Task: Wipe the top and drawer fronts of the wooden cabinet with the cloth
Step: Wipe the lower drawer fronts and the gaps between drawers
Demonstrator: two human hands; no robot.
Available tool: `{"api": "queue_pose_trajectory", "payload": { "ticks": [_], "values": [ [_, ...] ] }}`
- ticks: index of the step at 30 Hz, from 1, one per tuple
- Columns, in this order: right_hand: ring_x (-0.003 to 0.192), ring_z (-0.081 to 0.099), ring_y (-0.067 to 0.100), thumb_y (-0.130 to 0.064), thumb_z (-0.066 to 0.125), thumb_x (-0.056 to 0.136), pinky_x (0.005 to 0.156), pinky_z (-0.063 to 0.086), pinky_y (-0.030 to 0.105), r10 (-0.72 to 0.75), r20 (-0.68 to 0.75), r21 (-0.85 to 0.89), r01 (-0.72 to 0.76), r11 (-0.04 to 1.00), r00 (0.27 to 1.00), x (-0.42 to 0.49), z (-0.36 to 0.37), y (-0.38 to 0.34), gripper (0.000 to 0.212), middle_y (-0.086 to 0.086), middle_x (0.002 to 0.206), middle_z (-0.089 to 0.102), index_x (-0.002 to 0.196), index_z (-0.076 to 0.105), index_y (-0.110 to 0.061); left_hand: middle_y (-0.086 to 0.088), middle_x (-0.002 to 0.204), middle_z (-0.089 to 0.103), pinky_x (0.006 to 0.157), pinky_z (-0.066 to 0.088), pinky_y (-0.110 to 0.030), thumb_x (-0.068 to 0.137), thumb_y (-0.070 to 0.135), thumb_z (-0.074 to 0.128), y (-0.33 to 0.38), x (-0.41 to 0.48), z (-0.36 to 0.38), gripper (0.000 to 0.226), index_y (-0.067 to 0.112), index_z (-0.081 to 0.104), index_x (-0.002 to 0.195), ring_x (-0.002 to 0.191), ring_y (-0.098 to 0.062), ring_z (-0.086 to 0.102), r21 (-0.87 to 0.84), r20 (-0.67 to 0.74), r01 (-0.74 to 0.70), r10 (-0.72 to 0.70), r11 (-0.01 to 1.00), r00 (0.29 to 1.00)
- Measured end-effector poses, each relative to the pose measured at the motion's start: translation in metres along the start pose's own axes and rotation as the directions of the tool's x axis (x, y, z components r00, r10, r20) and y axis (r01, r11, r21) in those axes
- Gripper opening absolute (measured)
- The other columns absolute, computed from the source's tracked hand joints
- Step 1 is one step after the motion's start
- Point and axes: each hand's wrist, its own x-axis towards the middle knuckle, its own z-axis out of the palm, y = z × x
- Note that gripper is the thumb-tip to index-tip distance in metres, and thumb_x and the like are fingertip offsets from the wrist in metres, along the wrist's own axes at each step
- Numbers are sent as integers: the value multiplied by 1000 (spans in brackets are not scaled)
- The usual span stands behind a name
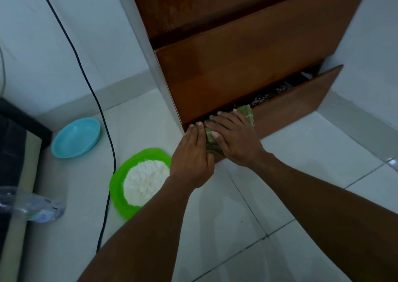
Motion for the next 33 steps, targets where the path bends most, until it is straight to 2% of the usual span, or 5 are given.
{"api": "queue_pose_trajectory", "payload": {
  "ticks": [10,19,25,28,33],
  "values": [
    [137,44,24,-36,32,106,120,22,46,108,-68,17,-108,994,992,-11,-15,46,42,2,137,59,134,59,-21,-24,157,36,123,23,-46,90,40,15,25,32,7,79,-4,27,154,149,-36,30,86,59,-126,121,988,991],
    [141,39,24,-37,30,107,121,19,47,300,-102,-15,-303,953,949,-18,-38,128,43,3,135,60,132,61,-21,-14,168,9,126,10,-39,91,41,14,60,82,15,79,3,2,159,156,-26,4,124,223,-242,211,962,952],
    [146,32,23,-36,28,107,116,26,55,413,-163,22,-415,909,896,-20,-43,170,44,3,137,57,130,62,-18,-20,164,24,124,22,-45,92,42,8,85,130,39,79,-2,18,157,153,-32,18,93,178,-364,344,927,922],
    [151,24,24,-37,27,107,116,28,57,481,-231,122,-466,876,845,-23,-38,190,46,5,148,48,136,57,-17,-22,157,38,120,31,-47,101,37,21,104,152,54,67,-4,34,152,148,-35,33,74,91,-412,405,908,910],
    [153,17,30,-35,24,108,124,19,48,537,-385,221,-490,844,751,-25,-28,213,50,12,158,35,139,54,-12,-21,157,38,119,33,-46,106,38,26,114,187,66,62,-3,36,152,148,-32,33,145,64,-535,532,832,845]
  ]
}}
